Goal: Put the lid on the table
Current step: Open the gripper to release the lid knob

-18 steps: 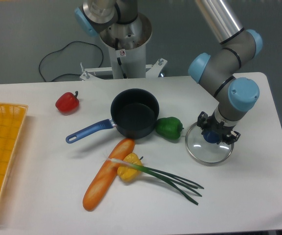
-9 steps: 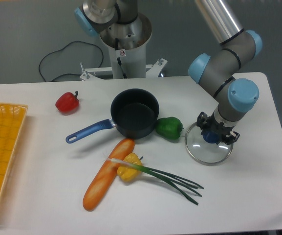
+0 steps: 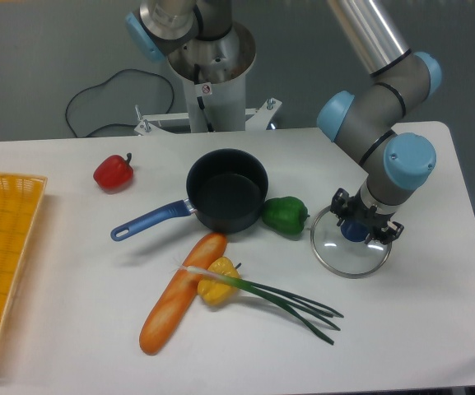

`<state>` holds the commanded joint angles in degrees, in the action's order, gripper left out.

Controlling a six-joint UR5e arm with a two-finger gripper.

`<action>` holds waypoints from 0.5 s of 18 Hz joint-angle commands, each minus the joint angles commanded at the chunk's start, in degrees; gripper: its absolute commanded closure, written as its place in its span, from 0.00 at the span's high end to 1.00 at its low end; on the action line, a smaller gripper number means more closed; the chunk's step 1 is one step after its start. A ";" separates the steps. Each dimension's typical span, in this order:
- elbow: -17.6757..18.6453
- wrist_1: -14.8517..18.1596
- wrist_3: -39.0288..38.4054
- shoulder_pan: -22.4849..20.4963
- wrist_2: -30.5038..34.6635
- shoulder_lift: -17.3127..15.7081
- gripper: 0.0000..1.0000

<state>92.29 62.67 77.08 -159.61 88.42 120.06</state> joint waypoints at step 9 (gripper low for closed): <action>-1.23 -1.05 0.18 0.26 -0.18 -1.75 1.00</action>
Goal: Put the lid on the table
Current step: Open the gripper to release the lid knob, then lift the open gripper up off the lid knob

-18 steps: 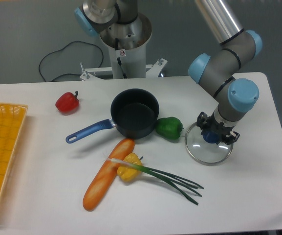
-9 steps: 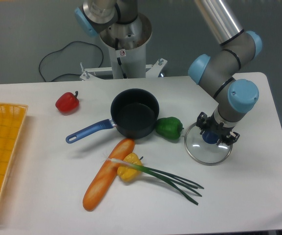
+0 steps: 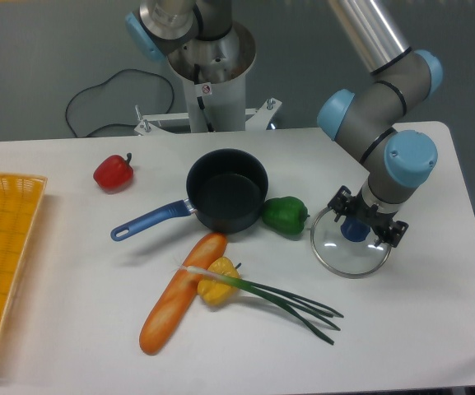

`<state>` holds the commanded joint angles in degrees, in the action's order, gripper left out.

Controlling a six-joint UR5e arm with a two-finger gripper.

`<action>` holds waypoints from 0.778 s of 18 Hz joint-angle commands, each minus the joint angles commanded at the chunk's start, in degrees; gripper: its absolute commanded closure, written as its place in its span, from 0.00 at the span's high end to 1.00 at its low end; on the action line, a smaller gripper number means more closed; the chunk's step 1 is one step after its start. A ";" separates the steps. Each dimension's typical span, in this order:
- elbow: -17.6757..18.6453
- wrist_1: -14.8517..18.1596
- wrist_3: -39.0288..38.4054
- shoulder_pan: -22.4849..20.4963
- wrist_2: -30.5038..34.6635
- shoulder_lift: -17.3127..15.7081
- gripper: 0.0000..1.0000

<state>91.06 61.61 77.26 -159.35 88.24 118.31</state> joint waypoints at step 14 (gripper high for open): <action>-0.88 0.00 0.00 4.30 2.72 -6.51 1.00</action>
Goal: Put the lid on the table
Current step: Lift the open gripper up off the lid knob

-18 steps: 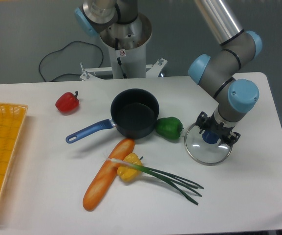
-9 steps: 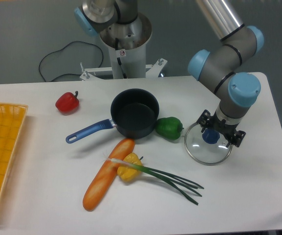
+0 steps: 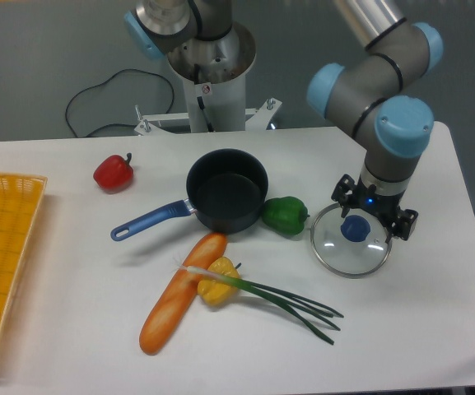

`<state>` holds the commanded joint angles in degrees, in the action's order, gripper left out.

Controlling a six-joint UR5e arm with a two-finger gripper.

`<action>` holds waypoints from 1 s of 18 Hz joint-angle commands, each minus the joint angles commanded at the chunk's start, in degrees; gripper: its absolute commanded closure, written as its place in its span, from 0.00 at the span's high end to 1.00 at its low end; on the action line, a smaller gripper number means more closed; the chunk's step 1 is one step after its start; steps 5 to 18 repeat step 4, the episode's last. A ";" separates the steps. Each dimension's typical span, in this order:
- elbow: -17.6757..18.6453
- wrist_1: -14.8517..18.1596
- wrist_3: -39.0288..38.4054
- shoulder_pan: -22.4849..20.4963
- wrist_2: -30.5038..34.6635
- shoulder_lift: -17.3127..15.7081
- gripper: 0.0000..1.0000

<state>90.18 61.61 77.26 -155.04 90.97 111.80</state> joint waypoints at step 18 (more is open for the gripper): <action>1.49 0.26 0.00 1.14 0.09 -0.88 1.00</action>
